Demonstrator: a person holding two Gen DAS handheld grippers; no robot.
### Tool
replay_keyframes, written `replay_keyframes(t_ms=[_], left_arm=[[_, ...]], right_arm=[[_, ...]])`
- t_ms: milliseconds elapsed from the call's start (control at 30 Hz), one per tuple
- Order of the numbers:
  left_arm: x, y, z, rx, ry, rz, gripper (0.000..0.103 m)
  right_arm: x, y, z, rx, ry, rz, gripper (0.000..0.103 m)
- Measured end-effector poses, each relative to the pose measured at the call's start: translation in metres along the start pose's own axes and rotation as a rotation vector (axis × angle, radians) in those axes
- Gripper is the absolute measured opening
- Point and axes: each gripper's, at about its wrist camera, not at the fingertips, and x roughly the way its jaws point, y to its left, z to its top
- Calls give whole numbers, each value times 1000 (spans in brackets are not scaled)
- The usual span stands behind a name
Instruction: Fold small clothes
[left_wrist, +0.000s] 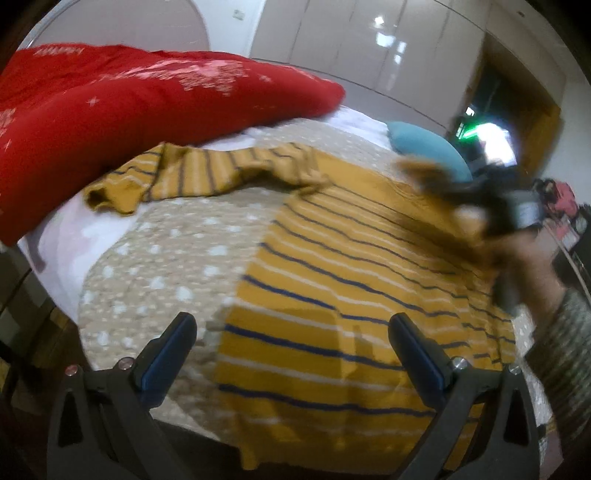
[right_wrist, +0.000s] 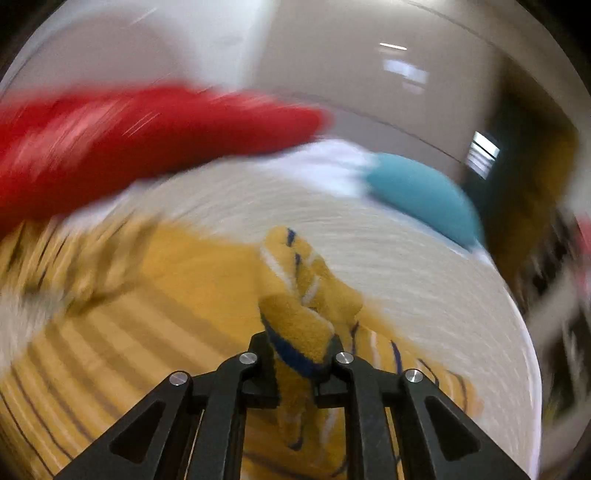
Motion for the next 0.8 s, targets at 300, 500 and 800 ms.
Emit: replay_keyframes(t_ms=[300, 500, 800], left_arm=[[0, 35, 0, -69, -2, 0, 103], [2, 40, 1, -89, -7, -21, 103], [11, 50, 1, -120, 17, -48, 103]], right_arm=[[22, 86, -27, -230, 14, 63, 58], [-23, 29, -28, -65, -31, 182, 67], [-1, -29, -35, 244, 103, 298, 68]])
